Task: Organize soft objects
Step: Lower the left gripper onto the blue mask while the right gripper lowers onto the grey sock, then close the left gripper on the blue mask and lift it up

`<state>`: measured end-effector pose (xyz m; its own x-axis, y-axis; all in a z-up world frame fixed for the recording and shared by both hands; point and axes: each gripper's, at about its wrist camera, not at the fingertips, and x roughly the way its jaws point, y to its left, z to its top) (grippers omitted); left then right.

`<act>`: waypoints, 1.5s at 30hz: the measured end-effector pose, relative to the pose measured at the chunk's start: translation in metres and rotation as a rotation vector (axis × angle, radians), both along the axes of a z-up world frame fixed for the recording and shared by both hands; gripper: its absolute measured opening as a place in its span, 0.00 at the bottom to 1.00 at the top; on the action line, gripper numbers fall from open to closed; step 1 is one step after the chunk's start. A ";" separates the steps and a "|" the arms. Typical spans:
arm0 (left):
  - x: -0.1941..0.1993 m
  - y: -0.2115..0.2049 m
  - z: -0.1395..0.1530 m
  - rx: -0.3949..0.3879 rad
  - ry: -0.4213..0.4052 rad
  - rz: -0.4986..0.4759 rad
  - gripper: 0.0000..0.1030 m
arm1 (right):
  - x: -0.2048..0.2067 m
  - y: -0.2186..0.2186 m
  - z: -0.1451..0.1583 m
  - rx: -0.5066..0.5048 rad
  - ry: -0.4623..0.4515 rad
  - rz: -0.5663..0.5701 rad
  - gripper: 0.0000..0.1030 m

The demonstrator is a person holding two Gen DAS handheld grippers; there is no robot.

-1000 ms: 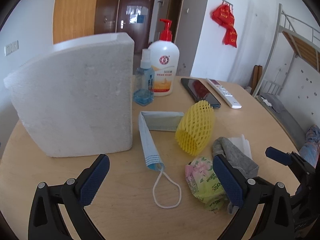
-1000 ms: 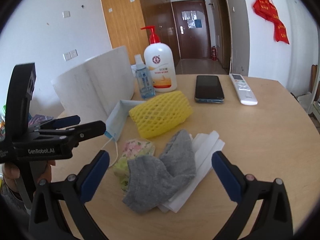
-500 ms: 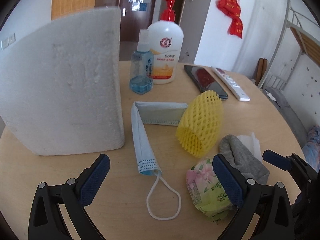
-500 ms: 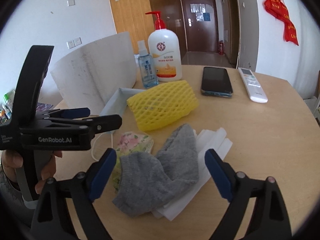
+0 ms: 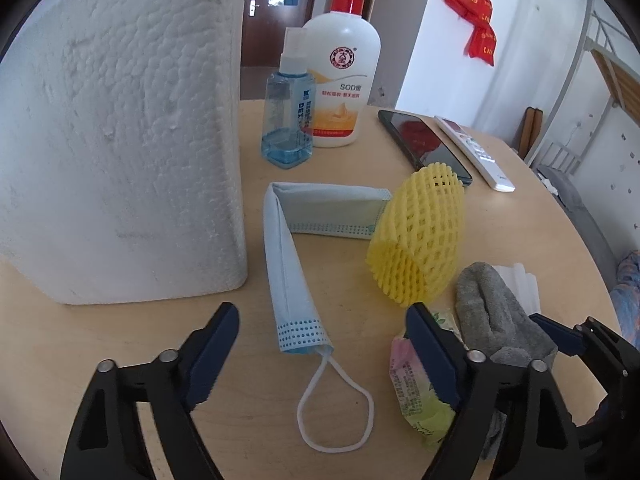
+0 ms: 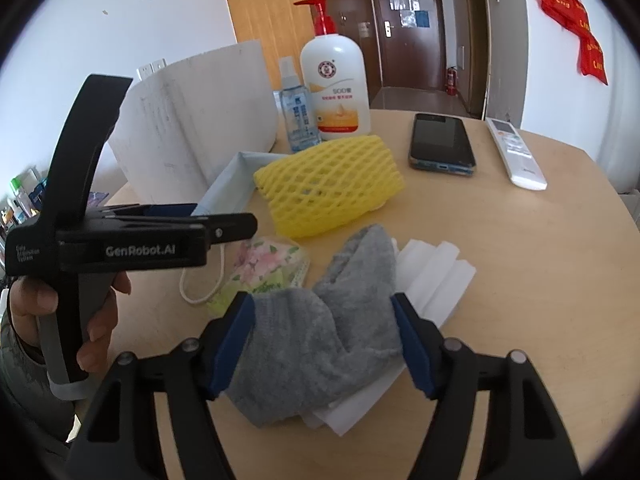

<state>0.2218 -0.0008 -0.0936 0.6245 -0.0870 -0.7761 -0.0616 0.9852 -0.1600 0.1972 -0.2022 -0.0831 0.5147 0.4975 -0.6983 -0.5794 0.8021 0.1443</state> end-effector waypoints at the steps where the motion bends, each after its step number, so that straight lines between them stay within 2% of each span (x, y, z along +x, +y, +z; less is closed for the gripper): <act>1: 0.001 0.000 -0.001 -0.002 0.004 0.000 0.77 | -0.001 -0.001 0.000 -0.004 0.001 0.001 0.71; 3: 0.003 0.001 -0.003 -0.002 0.014 0.002 0.72 | -0.002 -0.002 0.002 -0.003 0.003 0.003 0.67; 8: 0.003 0.002 -0.004 -0.007 0.024 0.012 0.62 | -0.007 -0.008 0.003 0.019 0.015 0.012 0.67; 10: 0.004 0.003 -0.004 -0.013 0.026 0.015 0.53 | -0.007 -0.010 0.001 0.018 0.027 0.008 0.67; 12: 0.005 0.004 -0.005 -0.004 0.033 0.022 0.51 | -0.007 -0.011 -0.001 0.009 0.037 -0.005 0.67; 17: 0.008 0.007 -0.008 -0.005 0.036 0.032 0.34 | -0.007 -0.009 -0.003 -0.002 0.037 -0.007 0.67; 19: 0.009 0.008 -0.009 -0.005 0.036 0.034 0.22 | -0.007 -0.006 -0.005 -0.016 0.032 -0.004 0.62; 20: 0.008 0.008 -0.009 -0.013 0.036 0.033 0.20 | -0.007 -0.006 -0.005 -0.022 0.030 -0.005 0.55; 22: 0.008 0.008 -0.010 -0.021 0.034 0.028 0.17 | -0.007 -0.006 -0.003 -0.024 0.018 -0.016 0.52; 24: 0.007 0.007 -0.008 -0.019 0.025 0.021 0.13 | -0.009 -0.008 0.000 -0.019 0.010 -0.023 0.44; 25: 0.006 0.007 -0.008 -0.019 0.020 0.018 0.13 | -0.010 -0.010 0.003 -0.009 -0.001 -0.032 0.40; 27: 0.005 0.006 -0.006 -0.021 0.005 0.014 0.12 | -0.012 -0.010 0.005 -0.005 -0.006 -0.028 0.21; 28: 0.004 0.006 -0.004 -0.021 -0.004 0.011 0.11 | -0.013 -0.010 0.006 -0.002 -0.009 -0.025 0.18; 29: 0.003 0.005 -0.003 -0.020 -0.014 0.009 0.11 | -0.014 -0.009 0.007 0.003 -0.010 -0.018 0.11; 32: 0.002 0.004 -0.001 -0.022 -0.019 0.001 0.11 | -0.017 -0.008 0.007 0.036 0.005 0.011 0.10; 35: 0.003 0.004 -0.001 -0.025 -0.017 -0.007 0.11 | -0.017 -0.006 0.006 0.025 0.011 0.004 0.10; 40: 0.000 0.007 0.000 -0.053 -0.032 -0.016 0.05 | -0.018 -0.003 0.001 0.026 0.026 0.016 0.10; 45: -0.009 0.006 0.010 -0.043 -0.091 -0.014 0.03 | -0.016 -0.007 0.000 0.070 0.037 0.020 0.10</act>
<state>0.2128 0.0053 -0.0837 0.6910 -0.1285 -0.7113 -0.0308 0.9779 -0.2066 0.1813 -0.2091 -0.0831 0.4782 0.5561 -0.6797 -0.5887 0.7773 0.2218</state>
